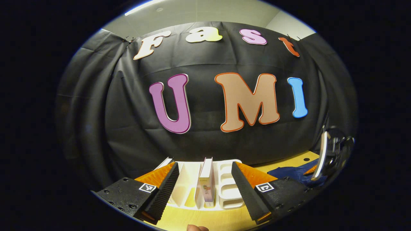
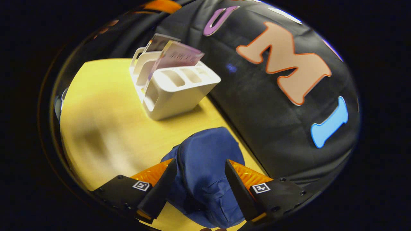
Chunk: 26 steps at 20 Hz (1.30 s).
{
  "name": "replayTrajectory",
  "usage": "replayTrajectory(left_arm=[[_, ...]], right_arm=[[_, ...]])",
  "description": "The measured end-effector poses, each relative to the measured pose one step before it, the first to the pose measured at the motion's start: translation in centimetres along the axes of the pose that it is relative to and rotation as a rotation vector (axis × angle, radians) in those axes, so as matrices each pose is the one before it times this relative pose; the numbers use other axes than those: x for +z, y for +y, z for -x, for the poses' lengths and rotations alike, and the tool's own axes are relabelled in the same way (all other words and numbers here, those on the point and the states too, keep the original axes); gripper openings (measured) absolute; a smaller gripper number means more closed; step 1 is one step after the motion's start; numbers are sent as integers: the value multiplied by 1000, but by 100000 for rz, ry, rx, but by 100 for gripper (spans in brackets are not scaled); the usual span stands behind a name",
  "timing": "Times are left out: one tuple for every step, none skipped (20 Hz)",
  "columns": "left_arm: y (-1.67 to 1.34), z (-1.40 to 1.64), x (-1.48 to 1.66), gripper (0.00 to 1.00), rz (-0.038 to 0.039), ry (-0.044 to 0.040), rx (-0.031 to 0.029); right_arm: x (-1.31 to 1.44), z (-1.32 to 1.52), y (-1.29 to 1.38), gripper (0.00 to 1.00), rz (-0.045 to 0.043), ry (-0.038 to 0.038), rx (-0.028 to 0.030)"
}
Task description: Open the schoolbag, grab two books from the bookshelf and put them into the schoolbag.
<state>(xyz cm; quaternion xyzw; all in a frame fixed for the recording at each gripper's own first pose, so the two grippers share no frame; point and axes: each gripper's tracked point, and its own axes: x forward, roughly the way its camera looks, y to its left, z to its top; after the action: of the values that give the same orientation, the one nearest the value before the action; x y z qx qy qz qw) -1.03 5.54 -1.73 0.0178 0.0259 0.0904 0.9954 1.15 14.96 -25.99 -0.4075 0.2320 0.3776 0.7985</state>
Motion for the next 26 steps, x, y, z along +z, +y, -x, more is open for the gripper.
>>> replayTrajectory(left_arm=[[287,86,2,97,20,175,954],[284,90,-128,97,19,106,744],[291,50,-53,97,-45,260,766],[287,121,-79,97,36,140,733],[311,120,6,97,47,320,853],[249,33,-273,97,124,409,710],[217,58,-181,97,162,455,494],[225,115,-93,96,10,505,655],[282,74,-101,97,-193,526,679],[263,-49,-232,96,-76,184,763],[248,-24,59,96,67,193,617],[83,-35,-218,97,-67,471,394],[42,-35,-54,97,-31,362,261],[122,42,-111,97,-86,296,226],[22,-11,39,97,10,56,-14],[27,6,-93,96,-126,228,122],[-38,-94,-24,96,25,15,-55],[-50,-17,-11,96,1,210,33],[-133,-169,-29,96,17,197,-215],[-84,-85,-173,96,-39,155,-172],[-122,-266,27,96,-24,70,-402],[24,5,-41,97,-265,173,-22],[-45,-224,20,99,-28,49,-55],[-80,-103,-134,97,63,145,-98],[-147,-173,-21,97,132,324,-337],[-184,-80,-297,97,172,540,-233]], right_arm=[[-585,-714,283,100,4076,2497,1169],[-540,-578,470,99,2874,1957,1705],[-426,-521,453,98,2203,2061,1409],[-839,-866,484,89,2614,2342,1080],[-536,-600,218,89,3042,2946,1111],[-288,-995,260,88,2471,2493,543],[-414,-824,187,87,2117,3111,292],[-287,-463,24,87,1634,1111,-1157],[53,-423,-125,87,936,743,-1079],[33,-369,110,87,-79,536,-727],[13,-264,-152,87,-4,577,-1337],[62,-385,-32,87,-205,408,-864],[239,-213,268,86,-378,118,655],[218,-575,-112,73,-275,-516,-386],[334,-252,51,61,-511,-1135,96],[-72,-215,-471,48,134,475,-3263],[75,258,-765,35,71,-143,-3075],[-240,-512,-318,23,-248,1326,-1656],[-143,-64,165,10,-4444,554,1007],[-323,-447,-63,7,-3442,846,-267],[171,-51,133,4,-5066,-813,1640],[96,330,-159,7,-5905,-460,1631],[59,95,-45,0,-7077,-372,1970],[-66,302,-209,7,-6754,-303,1673],[179,404,-431,0,-6034,-1427,1089],[266,233,-456,0,-5161,-1437,831]])
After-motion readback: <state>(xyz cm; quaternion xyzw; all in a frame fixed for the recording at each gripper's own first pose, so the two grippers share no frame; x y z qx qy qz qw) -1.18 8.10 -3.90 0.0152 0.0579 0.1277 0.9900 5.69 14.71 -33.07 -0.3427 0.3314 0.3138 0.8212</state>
